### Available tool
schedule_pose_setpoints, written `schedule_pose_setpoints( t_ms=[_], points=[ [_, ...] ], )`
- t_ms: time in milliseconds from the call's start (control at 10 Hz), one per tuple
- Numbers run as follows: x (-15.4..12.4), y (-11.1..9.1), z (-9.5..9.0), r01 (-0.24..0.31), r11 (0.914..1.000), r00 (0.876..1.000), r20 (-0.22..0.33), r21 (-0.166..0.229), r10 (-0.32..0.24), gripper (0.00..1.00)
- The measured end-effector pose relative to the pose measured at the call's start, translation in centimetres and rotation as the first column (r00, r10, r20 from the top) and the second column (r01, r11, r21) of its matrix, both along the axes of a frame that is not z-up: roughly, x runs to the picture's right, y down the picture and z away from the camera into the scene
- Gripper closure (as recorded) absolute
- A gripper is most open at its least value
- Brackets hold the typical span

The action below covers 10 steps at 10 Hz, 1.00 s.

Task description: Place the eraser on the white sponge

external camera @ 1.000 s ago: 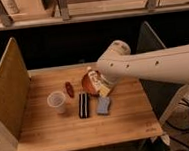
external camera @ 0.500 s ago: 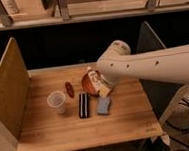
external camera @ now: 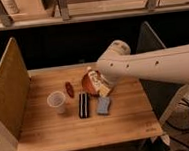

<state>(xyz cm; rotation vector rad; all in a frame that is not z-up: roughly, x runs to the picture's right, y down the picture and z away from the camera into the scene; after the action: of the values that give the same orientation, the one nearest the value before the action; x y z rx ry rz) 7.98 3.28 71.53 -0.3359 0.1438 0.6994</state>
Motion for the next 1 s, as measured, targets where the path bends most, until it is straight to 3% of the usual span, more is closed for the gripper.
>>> schedule_pose_setpoints(
  t_ms=[100,300,500,600,800,1000],
  points=[
    [-0.7,-1.0,0.4,-0.037,0.9989,0.999,0.015,0.029,0.037,0.2],
    [-2.6,-2.8,2.0,-0.149,0.9863,0.987,0.067,0.071,0.144,0.2],
    [-4.0,-2.9,3.9,-0.232,0.9704,0.97,0.095,0.066,0.226,0.2],
    [-4.5,-2.4,5.3,-0.285,0.9573,0.957,0.079,0.05,0.28,0.2],
    [-5.2,-1.5,6.4,-0.317,0.948,0.948,0.048,0.032,0.315,0.2],
    [-5.1,-1.3,6.6,-0.324,0.9456,0.946,0.038,0.031,0.323,0.2]
  ],
)
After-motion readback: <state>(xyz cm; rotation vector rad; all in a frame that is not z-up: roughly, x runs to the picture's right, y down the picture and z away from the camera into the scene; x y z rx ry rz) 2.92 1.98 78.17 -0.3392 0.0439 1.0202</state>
